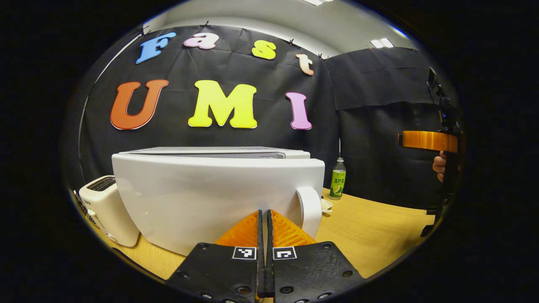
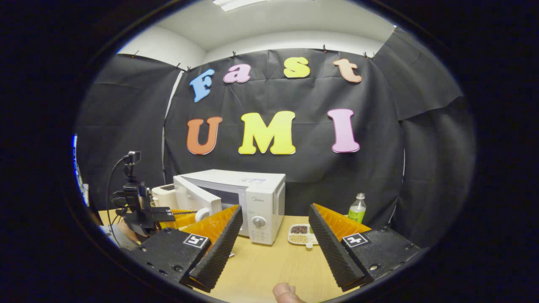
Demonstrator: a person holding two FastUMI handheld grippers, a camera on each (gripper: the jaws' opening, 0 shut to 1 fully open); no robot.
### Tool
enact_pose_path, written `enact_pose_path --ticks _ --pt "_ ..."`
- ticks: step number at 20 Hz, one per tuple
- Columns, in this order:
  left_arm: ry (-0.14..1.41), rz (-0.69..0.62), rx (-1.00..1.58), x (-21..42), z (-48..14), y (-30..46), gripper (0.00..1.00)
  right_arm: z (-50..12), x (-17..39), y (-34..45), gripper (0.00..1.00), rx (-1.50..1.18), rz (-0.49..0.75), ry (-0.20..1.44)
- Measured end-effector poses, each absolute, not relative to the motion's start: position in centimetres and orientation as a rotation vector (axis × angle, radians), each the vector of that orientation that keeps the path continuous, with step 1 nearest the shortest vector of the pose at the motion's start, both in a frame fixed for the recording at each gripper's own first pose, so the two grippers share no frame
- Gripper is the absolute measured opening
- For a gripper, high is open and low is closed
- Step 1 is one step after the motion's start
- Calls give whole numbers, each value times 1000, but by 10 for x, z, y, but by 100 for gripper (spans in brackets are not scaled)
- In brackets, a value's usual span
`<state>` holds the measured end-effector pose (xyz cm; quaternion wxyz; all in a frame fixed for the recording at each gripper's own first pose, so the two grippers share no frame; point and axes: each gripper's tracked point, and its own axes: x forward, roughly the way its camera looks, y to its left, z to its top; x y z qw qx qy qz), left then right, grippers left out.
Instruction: Open the microwave oven with the left hand, put the food in, and close the microwave oven.
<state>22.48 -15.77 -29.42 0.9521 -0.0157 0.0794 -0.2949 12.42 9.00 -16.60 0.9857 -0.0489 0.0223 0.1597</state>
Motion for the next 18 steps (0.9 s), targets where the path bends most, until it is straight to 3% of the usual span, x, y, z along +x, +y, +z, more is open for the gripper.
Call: enact_pose_path --ticks 1,2,4,5,7,8,9,10,11,12,13,17,18 --pt "161 -587 -18 233 -295 -161 0 -166 125 85 92 -99 312 43" --pt "164 -578 -2 241 -297 -164 0 -166 125 81 100 -100 304 42" --pt "154 -557 18 256 -299 -170 0 -167 124 72 100 -94 286 44" --pt "157 -545 21 263 -301 -173 0 -169 122 69 92 -90 278 47" --pt "171 -519 22 275 -307 -176 0 -168 115 62 92 -83 267 46" --pt "171 -504 29 282 -308 -176 0 -167 111 59 100 -84 259 46" --pt "168 -492 32 287 -307 -177 0 -166 107 55 92 -84 250 48" --pt "170 -472 36 293 -309 -177 0 -166 101 53 100 -84 244 52" --pt "181 -448 40 297 -311 -175 0 -166 95 51 100 -81 240 54" --pt "184 -431 42 299 -310 -174 0 -164 90 50 92 -80 240 56" --pt "178 -427 37 302 -309 -176 0 -165 85 49 100 -81 236 58" --pt "216 -391 15 303 -309 -176 0 -163 63 43 100 -77 219 60" --pt "220 -377 10 305 -306 -177 0 -164 58 43 92 -75 215 63"
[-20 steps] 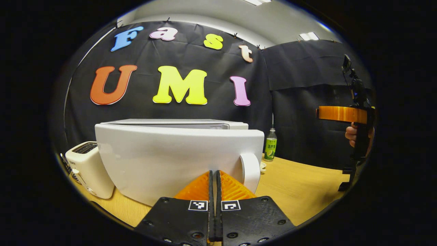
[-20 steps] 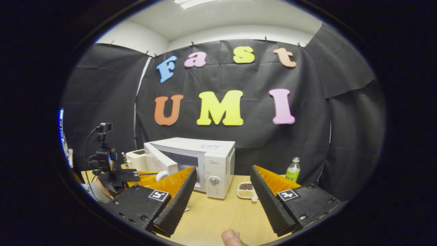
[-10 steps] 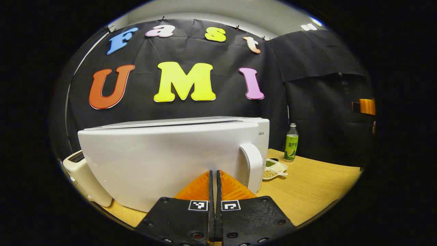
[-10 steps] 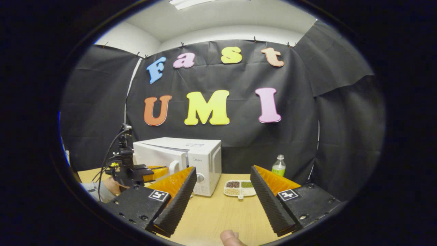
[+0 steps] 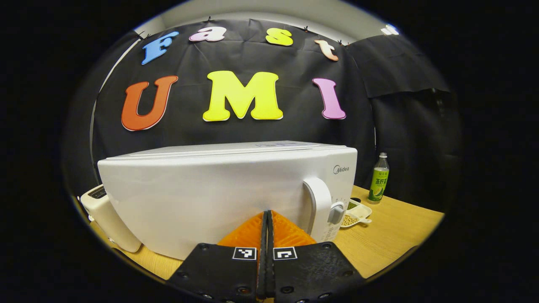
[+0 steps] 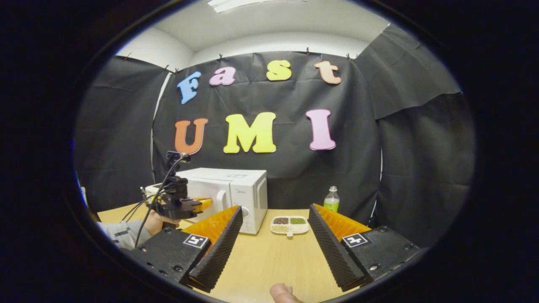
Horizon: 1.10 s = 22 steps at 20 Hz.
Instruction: Open the microwave oven with the left hand, put the food in, and close the microwave oven.
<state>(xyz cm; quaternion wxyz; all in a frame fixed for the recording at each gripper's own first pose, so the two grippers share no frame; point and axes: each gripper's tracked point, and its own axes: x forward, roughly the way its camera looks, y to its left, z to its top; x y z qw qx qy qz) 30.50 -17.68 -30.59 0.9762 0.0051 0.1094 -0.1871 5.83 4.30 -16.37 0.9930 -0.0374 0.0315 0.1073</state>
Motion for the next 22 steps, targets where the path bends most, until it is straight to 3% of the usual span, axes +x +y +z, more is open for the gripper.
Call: enact_pose_path --ticks 1,2,3,4,5,8,9,10,13,15,16,17,20,21,22 --pt "262 -353 17 308 -312 -176 0 -165 55 43 92 -71 213 65" --pt "250 -352 -3 305 -306 -178 0 -165 49 45 100 -64 219 69" --pt "248 -386 -25 306 -304 -186 1 -166 45 47 92 -49 227 64" --pt "260 -387 -31 306 -306 -185 0 -168 43 47 100 -36 223 70" --pt "269 -357 -33 306 -306 -181 0 -174 42 46 92 -31 222 83" --pt "300 -306 -17 289 -302 -171 0 -181 35 46 92 -10 220 108" --pt "296 -297 -16 281 -296 -170 1 -181 33 46 100 -8 218 106" --pt "298 -287 -19 272 -290 -167 2 -180 31 44 92 -12 209 100" --pt "321 -276 -65 228 -275 -163 51 -178 21 44 92 -21 198 83" --pt "308 -250 -77 200 -261 -155 55 -176 12 48 92 -16 200 80" --pt "313 -228 -78 186 -255 -148 70 -174 7 49 100 -27 198 79" --pt "311 -210 -72 171 -245 -143 72 -170 4 46 92 -40 187 74" --pt "270 -162 -66 128 -197 -123 78 -150 -9 42 92 -44 153 51" --pt "249 -157 -80 114 -178 -119 86 -142 -12 42 92 -38 149 42" --pt "232 -161 -93 99 -161 -115 89 -134 -13 41 100 -36 143 37"
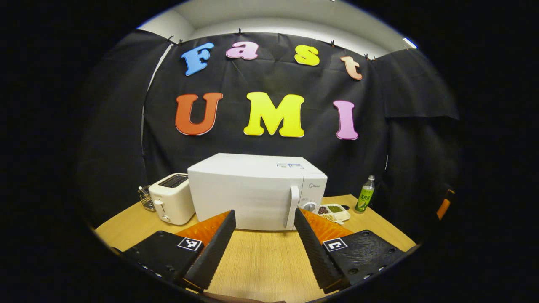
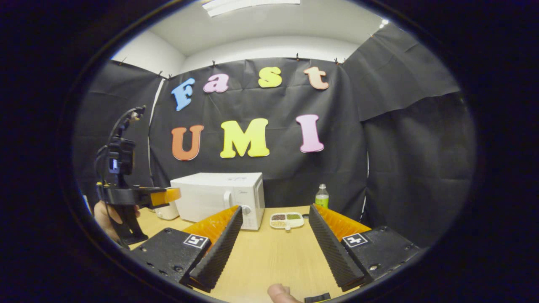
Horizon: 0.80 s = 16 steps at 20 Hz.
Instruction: Open the microwave oven with the left hand, put the food in, and close the microwave oven.
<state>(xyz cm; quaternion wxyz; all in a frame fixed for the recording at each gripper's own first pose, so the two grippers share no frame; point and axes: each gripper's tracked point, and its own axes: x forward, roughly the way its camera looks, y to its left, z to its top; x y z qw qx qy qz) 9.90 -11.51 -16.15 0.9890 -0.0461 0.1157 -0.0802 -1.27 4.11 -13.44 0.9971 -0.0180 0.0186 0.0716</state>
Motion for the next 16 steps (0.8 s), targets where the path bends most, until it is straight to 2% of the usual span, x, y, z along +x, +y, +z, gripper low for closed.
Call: enact_pose_path --ticks 1,2,3,4,7,8,11,13,14,15,16 --pt "221 -172 -105 85 -147 -114 94 -129 -12 38 100 -29 135 37" --pt "195 -178 -107 71 -129 -110 94 -121 -12 37 92 -17 131 36" --pt "172 -163 -94 59 -114 -101 94 -112 -13 36 100 -7 127 36" --pt "144 -142 -72 49 -98 -88 95 -102 -13 32 92 7 118 29" --pt "101 -104 -47 10 -70 -70 95 -71 -19 24 92 44 100 -9" --pt "90 -106 -59 -2 -64 -69 95 -63 -22 21 100 48 97 -23" --pt "70 -60 -73 -26 -57 -52 95 -44 -35 14 100 15 77 -58" --pt "48 -85 -44 -32 -54 -55 95 -39 -47 11 100 11 61 -59" --pt "51 -96 -37 -35 -58 -58 95 -40 -55 13 92 19 67 -56" --pt "61 -97 -39 -36 -63 -58 95 -36 -63 15 100 31 79 -70" --pt "66 -94 -40 -36 -66 -55 95 -34 -70 17 100 39 86 -79"
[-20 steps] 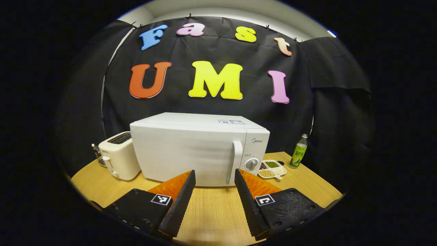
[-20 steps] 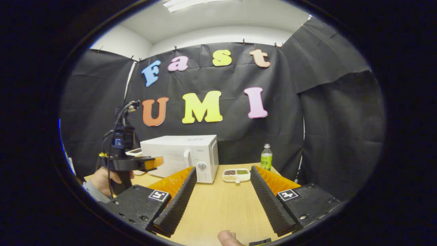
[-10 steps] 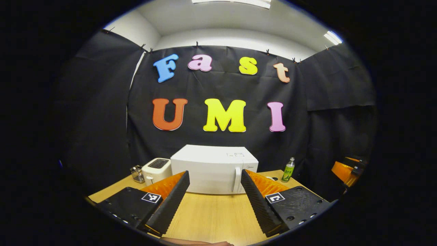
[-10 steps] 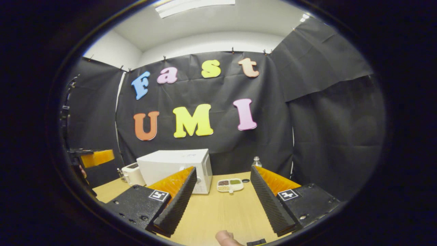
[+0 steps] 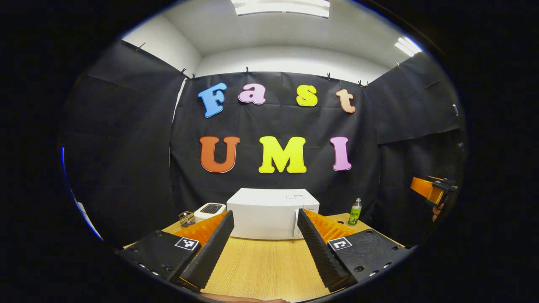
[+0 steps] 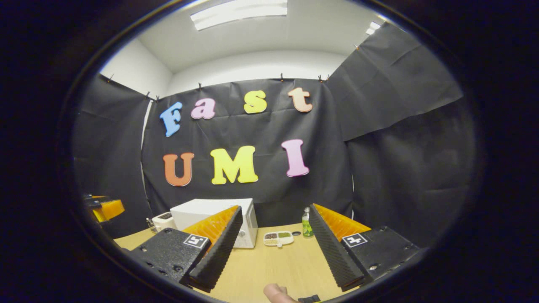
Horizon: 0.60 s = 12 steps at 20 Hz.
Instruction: Open the microwave oven with the left hand, put the food in, and close the microwave oven.
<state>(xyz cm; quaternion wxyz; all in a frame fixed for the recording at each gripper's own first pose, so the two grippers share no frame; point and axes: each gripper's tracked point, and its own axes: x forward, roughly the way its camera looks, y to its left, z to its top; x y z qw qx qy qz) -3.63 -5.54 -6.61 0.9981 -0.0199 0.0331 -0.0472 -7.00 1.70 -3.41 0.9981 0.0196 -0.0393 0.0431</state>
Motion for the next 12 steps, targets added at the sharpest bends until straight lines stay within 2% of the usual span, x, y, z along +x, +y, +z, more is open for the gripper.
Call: enact_pose_path --ticks 1,2,5,6,7,8,9,10,12 --pt "68 -90 -38 -36 -67 -53 95 -37 -75 15 91 42 89 -79" --pt "74 -87 -35 -36 -68 -51 95 -37 -79 16 100 38 95 -81" --pt "71 -96 -29 -40 -67 -53 95 -31 -84 15 100 15 92 -99" --pt "68 -109 -30 -43 -67 -57 84 -30 -86 15 100 15 91 -103" --pt "67 -118 -29 -45 -67 -60 95 -29 -88 15 100 18 89 -104" --pt "63 -121 -24 -46 -65 -61 95 -29 -89 14 100 19 86 -104" --pt "58 -120 -17 -47 -62 -61 95 -29 -91 14 91 19 87 -108" --pt "51 -116 -12 -49 -59 -60 95 -26 -93 14 100 18 87 -113" --pt "37 -117 -9 -51 -54 -62 95 -23 -96 12 100 12 81 -129"
